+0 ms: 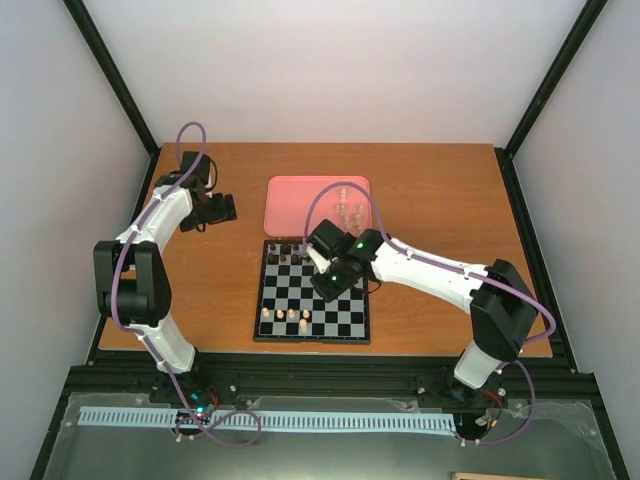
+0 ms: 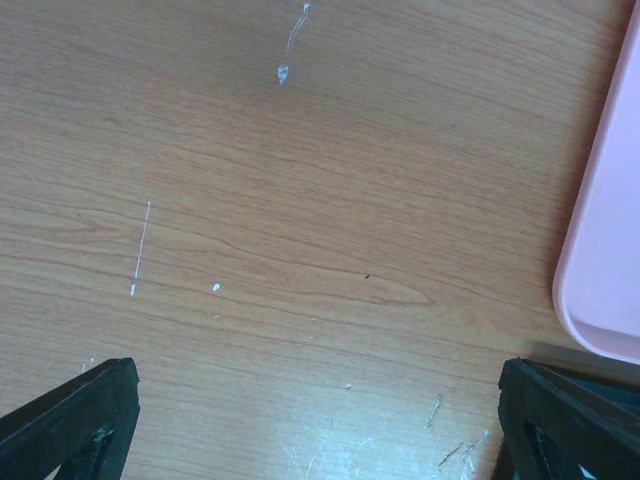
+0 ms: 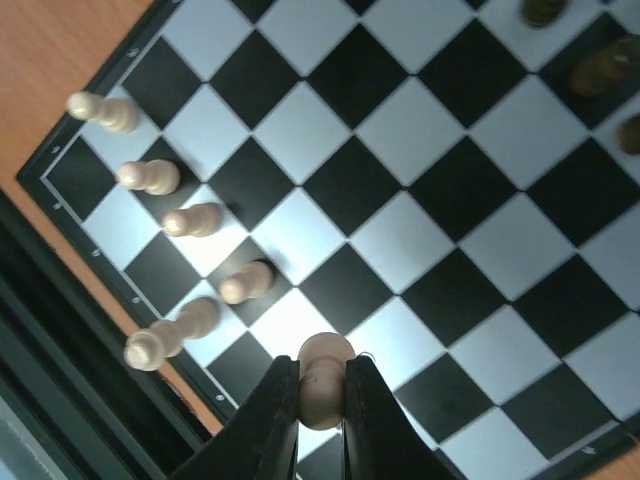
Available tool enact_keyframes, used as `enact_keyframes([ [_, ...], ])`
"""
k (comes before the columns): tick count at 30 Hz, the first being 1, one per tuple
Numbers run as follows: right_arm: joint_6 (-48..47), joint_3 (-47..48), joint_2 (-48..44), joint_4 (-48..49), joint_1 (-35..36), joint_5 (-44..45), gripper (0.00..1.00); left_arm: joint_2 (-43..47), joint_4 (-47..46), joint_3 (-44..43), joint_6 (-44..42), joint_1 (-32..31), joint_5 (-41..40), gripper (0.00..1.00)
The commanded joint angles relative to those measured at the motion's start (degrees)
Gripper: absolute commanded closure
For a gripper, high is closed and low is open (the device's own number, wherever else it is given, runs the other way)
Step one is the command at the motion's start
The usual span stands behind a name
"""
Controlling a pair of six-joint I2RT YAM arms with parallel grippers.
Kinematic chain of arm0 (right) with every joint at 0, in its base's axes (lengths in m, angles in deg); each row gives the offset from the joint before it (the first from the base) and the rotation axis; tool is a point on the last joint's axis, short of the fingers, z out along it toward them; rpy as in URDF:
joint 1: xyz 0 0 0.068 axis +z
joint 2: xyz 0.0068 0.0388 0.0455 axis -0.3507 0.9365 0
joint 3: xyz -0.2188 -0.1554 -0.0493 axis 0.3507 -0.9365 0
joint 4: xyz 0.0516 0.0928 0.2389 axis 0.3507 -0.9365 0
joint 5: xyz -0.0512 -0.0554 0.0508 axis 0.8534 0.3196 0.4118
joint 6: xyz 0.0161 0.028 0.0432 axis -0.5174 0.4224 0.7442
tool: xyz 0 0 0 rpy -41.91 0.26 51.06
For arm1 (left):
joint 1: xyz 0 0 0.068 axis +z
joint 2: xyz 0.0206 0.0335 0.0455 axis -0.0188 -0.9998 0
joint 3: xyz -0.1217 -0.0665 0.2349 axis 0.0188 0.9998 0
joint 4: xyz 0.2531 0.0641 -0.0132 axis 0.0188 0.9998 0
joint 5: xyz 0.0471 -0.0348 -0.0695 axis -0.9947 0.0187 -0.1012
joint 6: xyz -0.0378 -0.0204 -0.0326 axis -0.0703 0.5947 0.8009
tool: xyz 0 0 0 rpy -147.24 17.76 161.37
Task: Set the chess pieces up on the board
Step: Place the chess piece on the chessboard.
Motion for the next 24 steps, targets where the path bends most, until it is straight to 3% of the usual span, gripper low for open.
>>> enact_keyframes([
  [1, 0.73, -0.92, 0.73, 3.98, 3.70, 0.56, 0.93, 2.79, -0.97, -0.13, 0.17, -0.55, -0.05, 0.00],
  [24, 0.99, -6.59, 5.40, 7.23, 6.68, -0.45, 0.93, 3.92, -1.41, 0.34, -0.07, -0.51, -0.15, 0.00],
])
